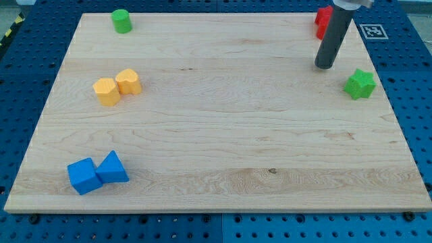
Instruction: Move the green star towards the bottom center of the board
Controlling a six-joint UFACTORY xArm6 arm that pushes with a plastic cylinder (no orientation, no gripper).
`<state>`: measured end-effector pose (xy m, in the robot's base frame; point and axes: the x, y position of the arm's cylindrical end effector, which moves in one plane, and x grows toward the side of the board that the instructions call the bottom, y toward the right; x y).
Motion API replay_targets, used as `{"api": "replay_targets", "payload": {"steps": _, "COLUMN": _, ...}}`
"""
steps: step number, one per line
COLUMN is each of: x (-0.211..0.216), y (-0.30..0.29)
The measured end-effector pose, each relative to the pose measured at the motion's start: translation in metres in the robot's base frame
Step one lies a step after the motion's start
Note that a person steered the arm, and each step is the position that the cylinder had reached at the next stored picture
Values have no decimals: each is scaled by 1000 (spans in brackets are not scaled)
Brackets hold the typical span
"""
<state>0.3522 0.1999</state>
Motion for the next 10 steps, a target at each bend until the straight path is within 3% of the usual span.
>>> {"api": "replay_targets", "payload": {"steps": 4, "x": 10, "y": 64}}
{"api": "replay_targets", "payload": {"steps": 8, "x": 89, "y": 64}}
{"api": "replay_targets", "payload": {"steps": 10, "x": 105, "y": 36}}
